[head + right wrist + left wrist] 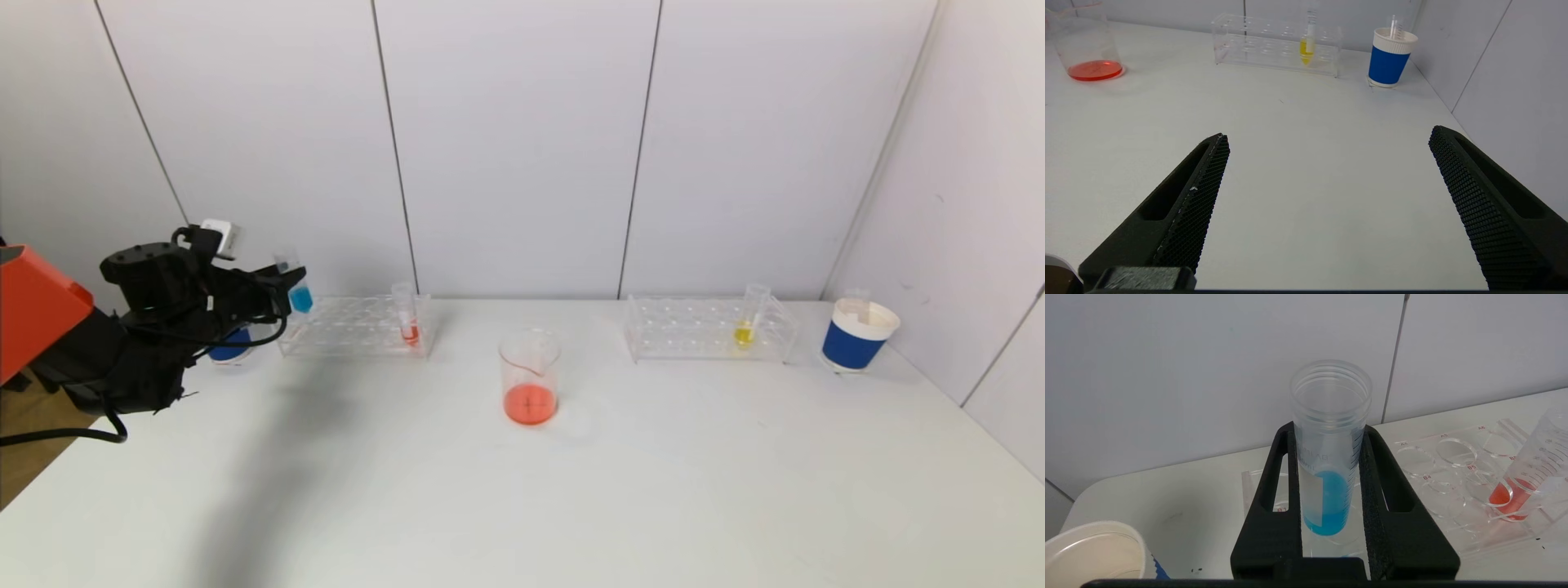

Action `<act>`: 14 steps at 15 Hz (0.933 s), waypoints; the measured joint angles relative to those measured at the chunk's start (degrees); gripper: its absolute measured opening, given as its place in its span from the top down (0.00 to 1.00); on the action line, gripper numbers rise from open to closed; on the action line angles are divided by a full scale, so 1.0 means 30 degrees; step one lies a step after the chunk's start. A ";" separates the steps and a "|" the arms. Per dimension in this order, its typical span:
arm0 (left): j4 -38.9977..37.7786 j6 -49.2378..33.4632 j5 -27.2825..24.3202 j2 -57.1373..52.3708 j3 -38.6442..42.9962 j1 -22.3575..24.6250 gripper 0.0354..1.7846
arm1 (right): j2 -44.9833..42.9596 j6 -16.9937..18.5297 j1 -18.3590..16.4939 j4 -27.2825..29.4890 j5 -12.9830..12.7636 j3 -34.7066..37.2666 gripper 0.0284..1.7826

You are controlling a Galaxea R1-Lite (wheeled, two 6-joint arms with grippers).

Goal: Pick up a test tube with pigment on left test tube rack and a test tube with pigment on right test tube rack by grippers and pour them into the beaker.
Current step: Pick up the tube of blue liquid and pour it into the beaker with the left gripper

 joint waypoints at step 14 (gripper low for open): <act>0.3893 0.0467 -0.0093 -0.3677 -0.0524 -0.0175 0.77 | 0.0000 0.0008 -0.0008 -0.0008 0.0000 0.0000 0.01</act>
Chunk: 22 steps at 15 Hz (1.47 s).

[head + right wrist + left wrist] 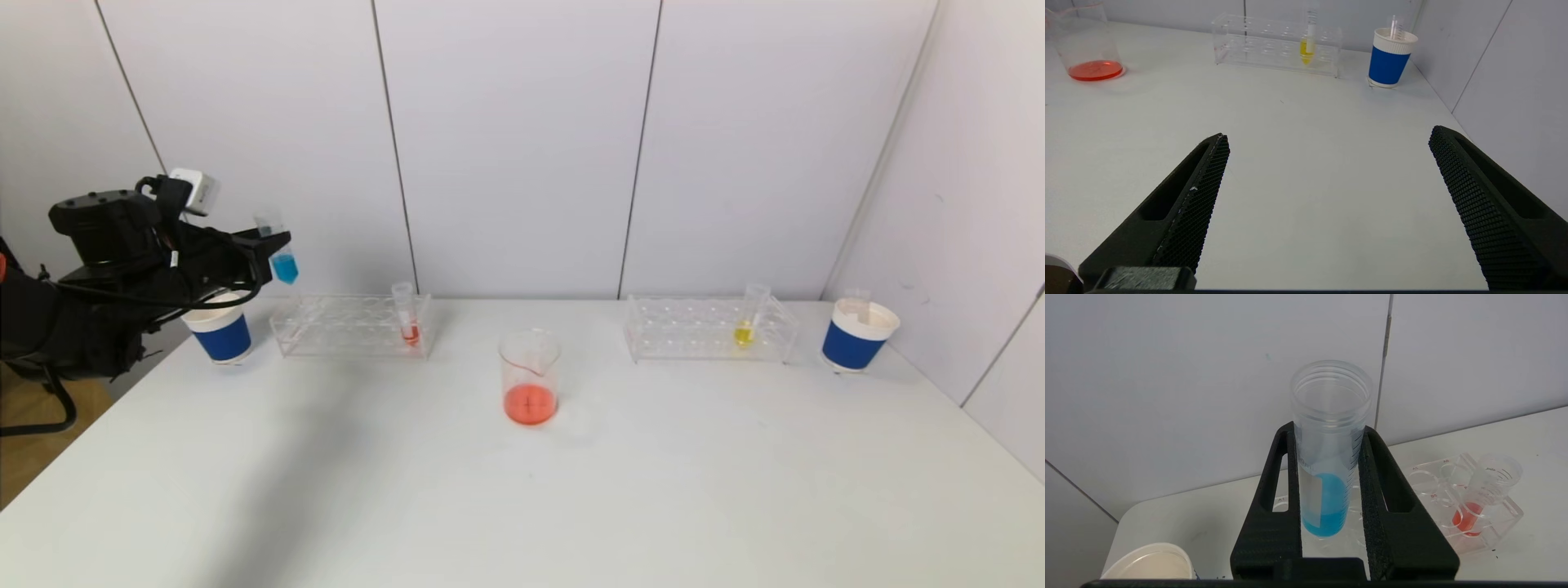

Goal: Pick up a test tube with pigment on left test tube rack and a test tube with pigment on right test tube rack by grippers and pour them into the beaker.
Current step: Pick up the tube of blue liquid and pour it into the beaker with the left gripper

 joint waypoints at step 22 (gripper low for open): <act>0.5039 0.0882 0.0000 -0.4990 -0.0301 -0.3251 0.77 | 0.0000 -0.0008 0.0000 0.0008 0.0000 0.0000 0.01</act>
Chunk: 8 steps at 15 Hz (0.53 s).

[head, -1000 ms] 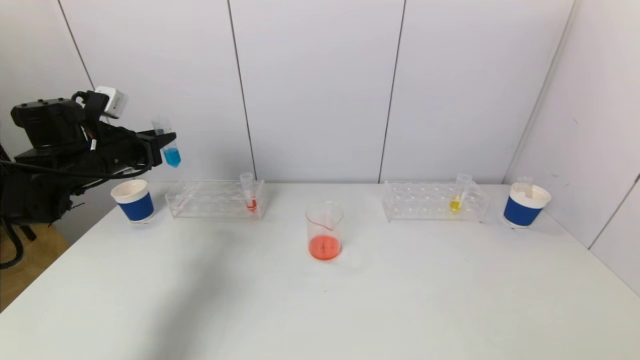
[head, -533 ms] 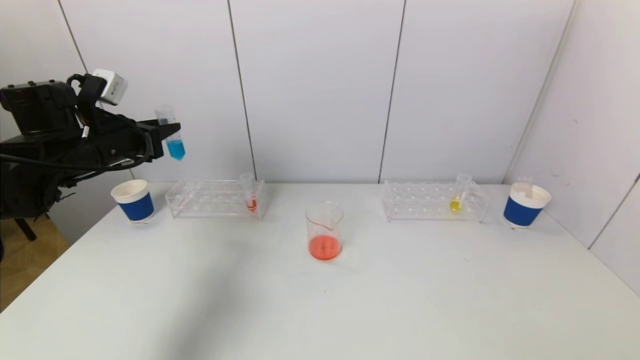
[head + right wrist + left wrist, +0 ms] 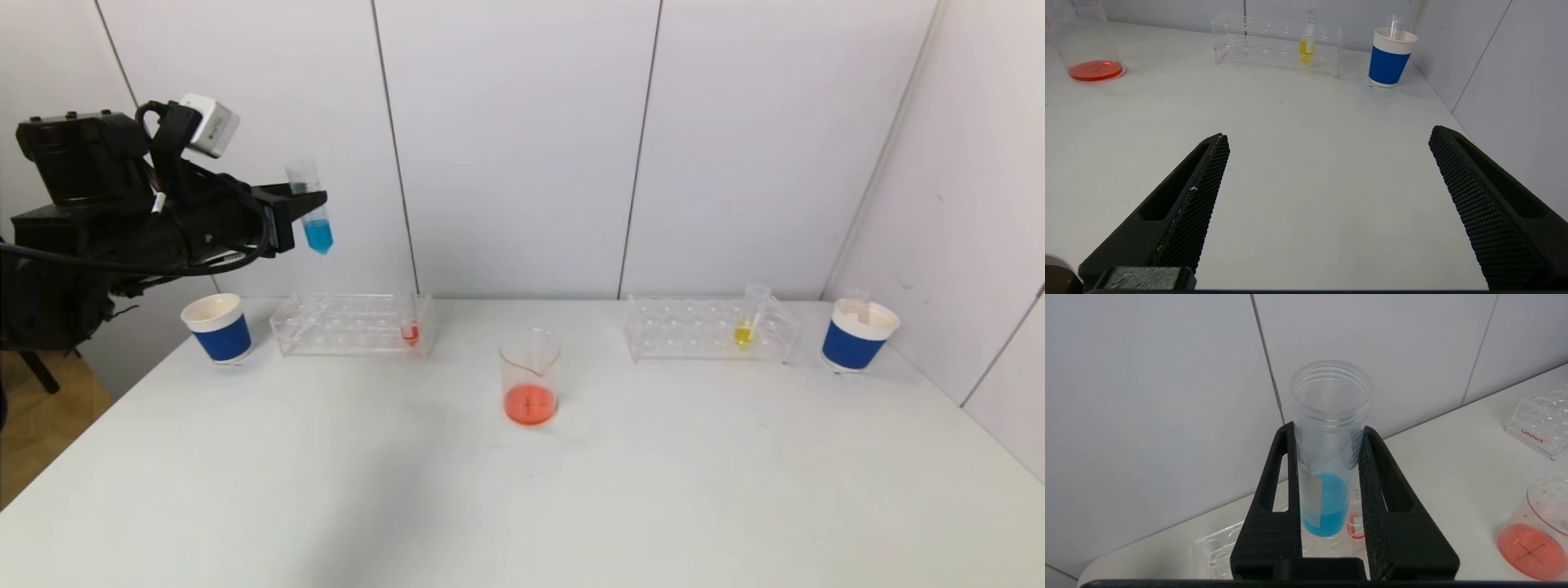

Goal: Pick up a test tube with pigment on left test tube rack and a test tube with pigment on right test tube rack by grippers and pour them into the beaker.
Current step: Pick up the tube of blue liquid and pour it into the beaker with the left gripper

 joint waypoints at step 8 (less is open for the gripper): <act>0.2938 0.1243 0.0049 -0.0585 -0.1938 -0.1211 0.77 | 0.0000 0.0000 0.0000 -0.0008 0.0000 0.0000 0.01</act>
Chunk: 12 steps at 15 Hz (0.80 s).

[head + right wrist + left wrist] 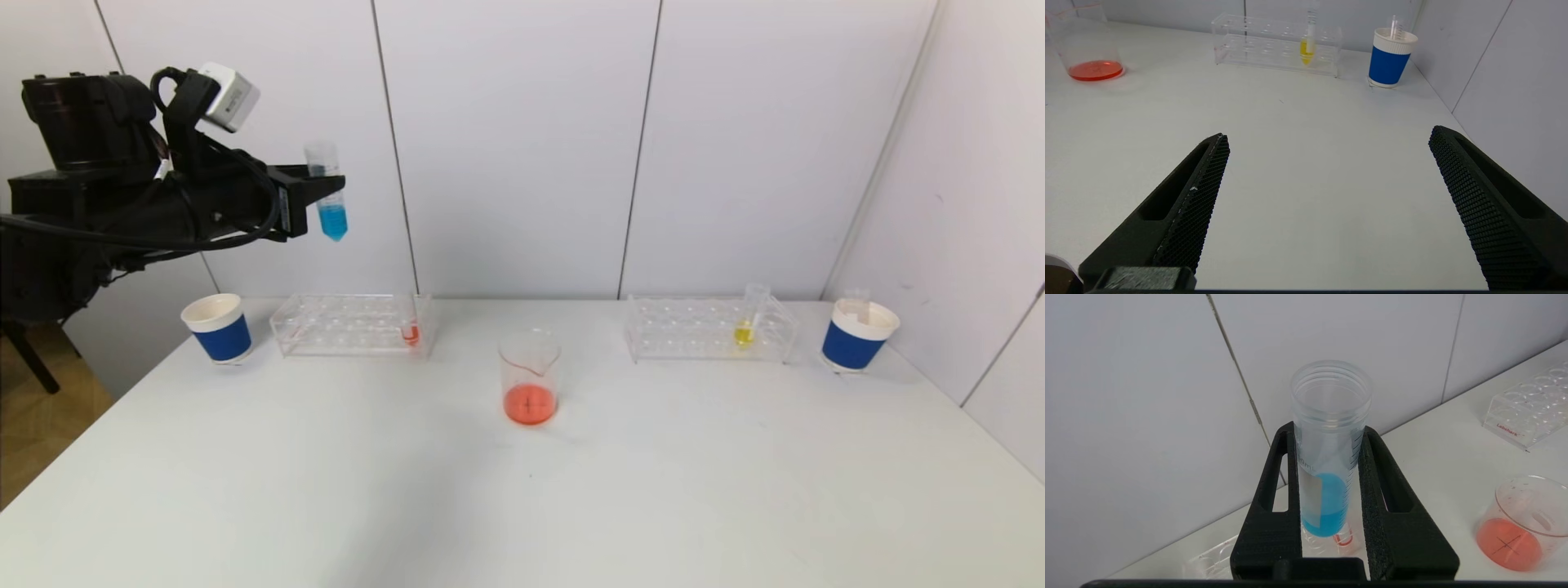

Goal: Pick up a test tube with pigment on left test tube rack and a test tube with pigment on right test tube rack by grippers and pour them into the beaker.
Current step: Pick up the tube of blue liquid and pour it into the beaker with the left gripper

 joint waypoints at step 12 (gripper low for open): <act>0.1764 0.4539 -0.0240 0.1560 -0.1564 -0.2528 0.77 | 0.0000 0.0000 0.0000 0.0008 0.0000 0.0000 0.01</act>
